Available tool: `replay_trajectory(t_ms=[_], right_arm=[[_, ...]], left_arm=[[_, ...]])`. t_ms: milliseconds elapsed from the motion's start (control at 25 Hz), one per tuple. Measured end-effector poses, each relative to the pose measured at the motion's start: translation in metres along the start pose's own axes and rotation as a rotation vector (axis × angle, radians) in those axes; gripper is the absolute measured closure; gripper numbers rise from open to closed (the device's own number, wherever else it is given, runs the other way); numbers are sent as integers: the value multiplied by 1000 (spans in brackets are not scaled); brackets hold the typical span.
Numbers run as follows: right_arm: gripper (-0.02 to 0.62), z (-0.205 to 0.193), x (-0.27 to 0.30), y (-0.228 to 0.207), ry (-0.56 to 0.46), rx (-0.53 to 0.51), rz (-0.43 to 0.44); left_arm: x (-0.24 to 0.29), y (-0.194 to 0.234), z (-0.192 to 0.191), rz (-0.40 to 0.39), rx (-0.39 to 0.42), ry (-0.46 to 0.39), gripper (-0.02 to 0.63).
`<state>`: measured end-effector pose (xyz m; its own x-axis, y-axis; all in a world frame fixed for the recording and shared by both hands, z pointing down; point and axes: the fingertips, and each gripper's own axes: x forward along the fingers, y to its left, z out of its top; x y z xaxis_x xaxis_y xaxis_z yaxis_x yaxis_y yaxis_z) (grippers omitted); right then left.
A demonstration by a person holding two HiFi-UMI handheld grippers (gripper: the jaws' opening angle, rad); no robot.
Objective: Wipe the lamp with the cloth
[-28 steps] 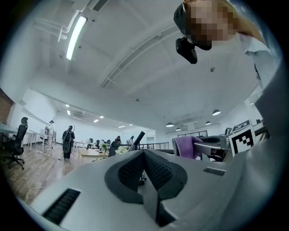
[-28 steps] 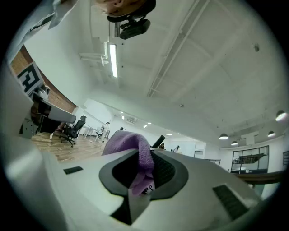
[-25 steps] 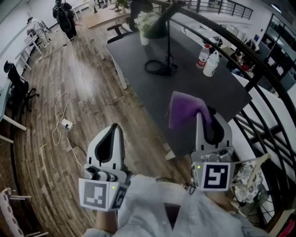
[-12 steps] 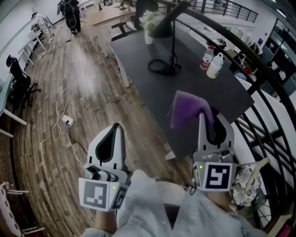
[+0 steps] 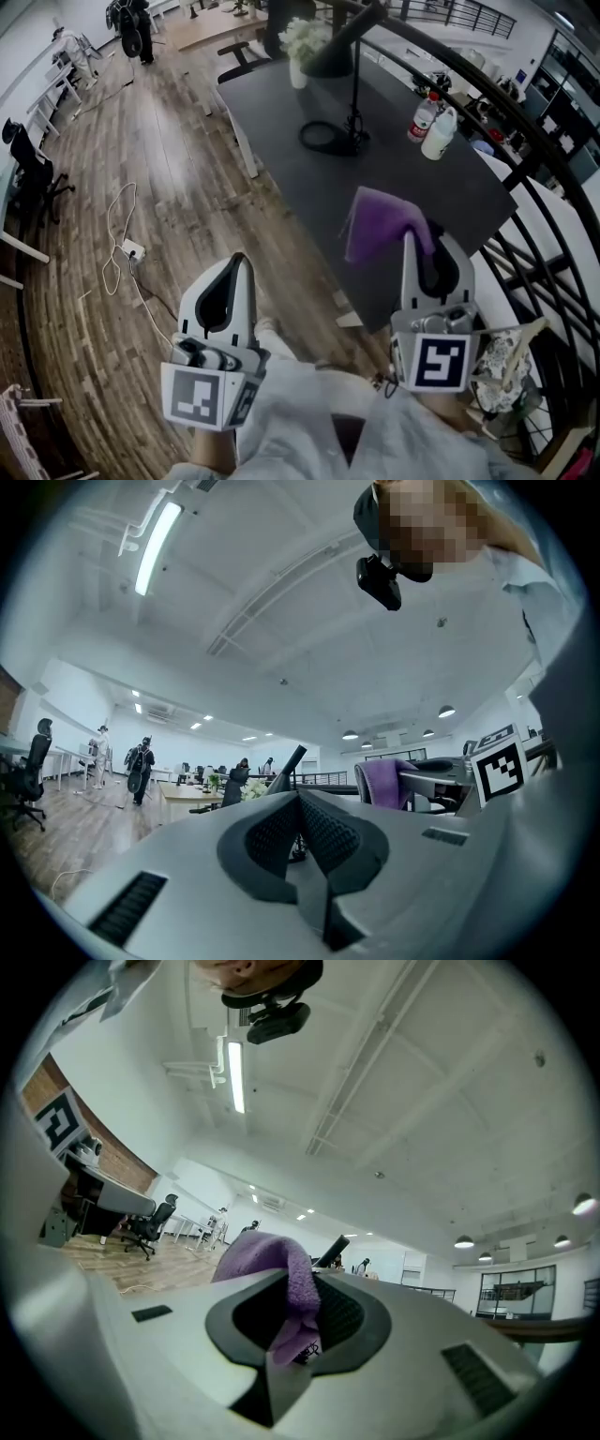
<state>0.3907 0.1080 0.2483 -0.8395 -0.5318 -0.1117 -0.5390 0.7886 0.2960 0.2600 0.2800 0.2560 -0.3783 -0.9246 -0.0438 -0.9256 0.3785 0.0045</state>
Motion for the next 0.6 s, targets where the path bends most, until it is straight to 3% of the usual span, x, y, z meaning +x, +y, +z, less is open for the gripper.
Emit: replay_trajectory(t_ms=[200, 480, 600], right_arm=[[535, 2, 33, 12, 5, -15, -40], [535, 5, 89, 31, 47, -13, -96], [535, 8, 114, 45, 64, -17, -105]], left_arm=[[34, 32, 4, -51, 4, -14, 600], [83, 72, 11, -152, 139, -5, 600], [100, 90, 12, -203, 156, -3, 598]])
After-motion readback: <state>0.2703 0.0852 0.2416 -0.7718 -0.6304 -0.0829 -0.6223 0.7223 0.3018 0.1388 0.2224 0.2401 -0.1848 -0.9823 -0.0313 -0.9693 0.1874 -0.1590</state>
